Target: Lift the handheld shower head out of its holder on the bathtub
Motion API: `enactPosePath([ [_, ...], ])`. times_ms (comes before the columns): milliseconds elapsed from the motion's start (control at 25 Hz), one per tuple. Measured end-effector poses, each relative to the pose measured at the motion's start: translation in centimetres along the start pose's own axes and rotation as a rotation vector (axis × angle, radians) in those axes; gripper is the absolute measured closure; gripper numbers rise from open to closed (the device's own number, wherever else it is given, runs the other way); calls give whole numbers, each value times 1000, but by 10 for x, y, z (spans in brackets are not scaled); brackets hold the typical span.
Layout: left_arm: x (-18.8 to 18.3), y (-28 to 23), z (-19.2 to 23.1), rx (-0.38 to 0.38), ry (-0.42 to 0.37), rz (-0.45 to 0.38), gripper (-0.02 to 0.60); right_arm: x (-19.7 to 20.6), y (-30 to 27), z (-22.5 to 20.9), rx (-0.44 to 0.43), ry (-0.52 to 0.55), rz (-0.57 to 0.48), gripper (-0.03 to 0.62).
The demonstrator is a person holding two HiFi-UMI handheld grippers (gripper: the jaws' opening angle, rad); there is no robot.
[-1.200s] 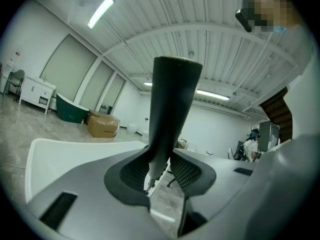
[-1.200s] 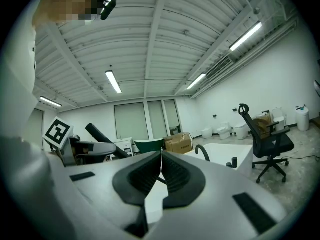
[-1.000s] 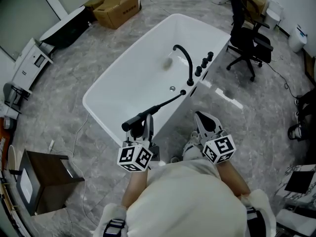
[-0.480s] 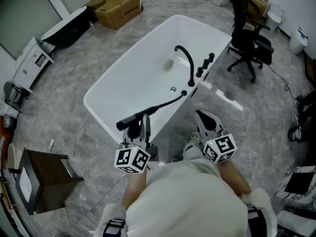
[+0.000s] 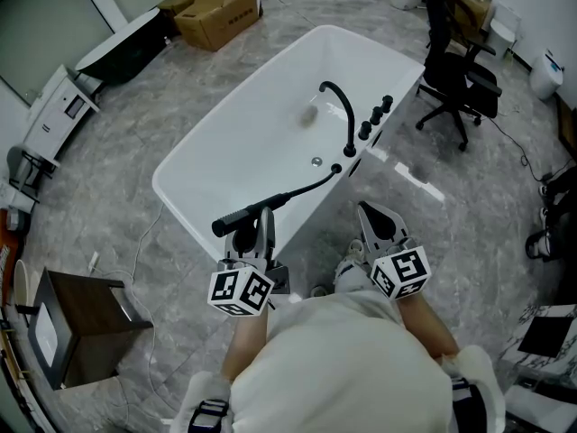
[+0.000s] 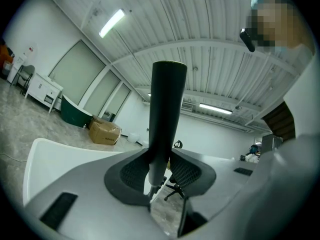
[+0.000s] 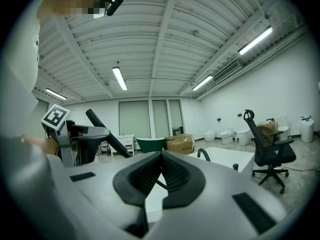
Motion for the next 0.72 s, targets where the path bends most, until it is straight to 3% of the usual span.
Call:
enactPosePath([
  [720, -2, -1, -1, 6, 6, 1, 442, 2, -2, 3, 4, -1, 6, 574],
])
Point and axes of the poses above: the fingertips, and each gripper's own axes: y backward along the fingers, z to its left, x out of its underside, the point moved 6 cm from there along y, backward along the fingers, and after that the axes turned 6 degrees about y, right-handed, at the moved point
